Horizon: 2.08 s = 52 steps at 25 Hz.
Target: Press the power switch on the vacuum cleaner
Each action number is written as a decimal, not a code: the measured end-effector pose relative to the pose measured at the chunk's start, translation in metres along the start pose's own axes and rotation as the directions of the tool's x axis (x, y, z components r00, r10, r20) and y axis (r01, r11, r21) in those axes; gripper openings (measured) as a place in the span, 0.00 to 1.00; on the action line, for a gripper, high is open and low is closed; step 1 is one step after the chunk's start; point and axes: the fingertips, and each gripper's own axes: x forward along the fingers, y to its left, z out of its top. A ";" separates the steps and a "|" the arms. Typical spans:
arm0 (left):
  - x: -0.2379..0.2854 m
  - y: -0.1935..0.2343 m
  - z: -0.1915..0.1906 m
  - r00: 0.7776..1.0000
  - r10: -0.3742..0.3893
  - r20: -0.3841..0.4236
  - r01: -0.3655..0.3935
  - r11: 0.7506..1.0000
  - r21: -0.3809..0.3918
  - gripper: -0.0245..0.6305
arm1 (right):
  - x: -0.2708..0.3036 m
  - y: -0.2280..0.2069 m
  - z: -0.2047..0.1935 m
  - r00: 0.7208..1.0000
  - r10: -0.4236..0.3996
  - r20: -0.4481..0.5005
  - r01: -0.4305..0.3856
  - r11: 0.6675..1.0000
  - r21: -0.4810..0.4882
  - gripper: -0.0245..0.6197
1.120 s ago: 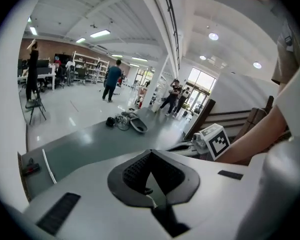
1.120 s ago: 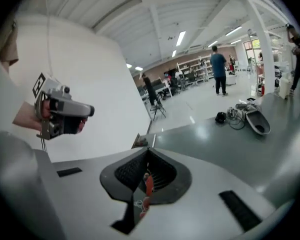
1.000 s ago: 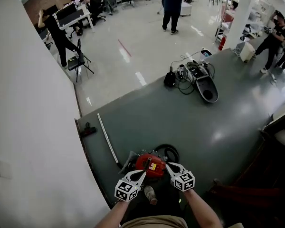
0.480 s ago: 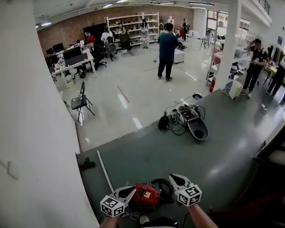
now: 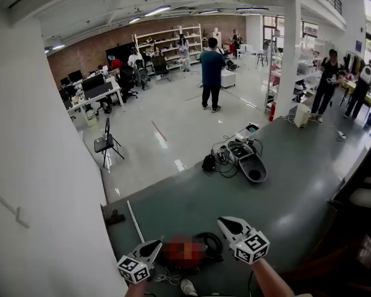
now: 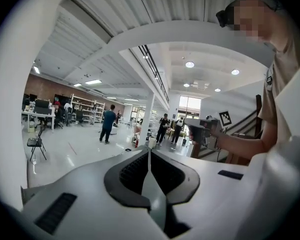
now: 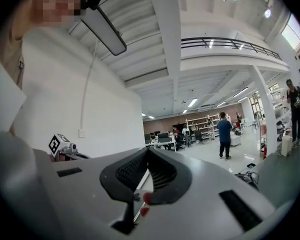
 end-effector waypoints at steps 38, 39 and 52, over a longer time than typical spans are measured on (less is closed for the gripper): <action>-0.027 -0.017 -0.093 0.964 0.251 -0.089 -0.253 0.967 -0.017 0.05 | -0.027 0.037 -0.123 0.968 0.136 -0.210 -0.124 0.990 0.069 0.20; -0.019 -0.020 -0.091 0.968 0.233 -0.093 -0.235 0.972 -0.013 0.05 | -0.023 0.043 -0.123 0.968 0.137 -0.212 -0.127 0.990 0.061 0.20; 0.038 -0.067 -0.094 0.985 0.122 -0.121 -0.123 0.992 -0.003 0.05 | -0.020 0.062 -0.140 0.968 0.102 -0.229 -0.086 0.993 0.076 0.20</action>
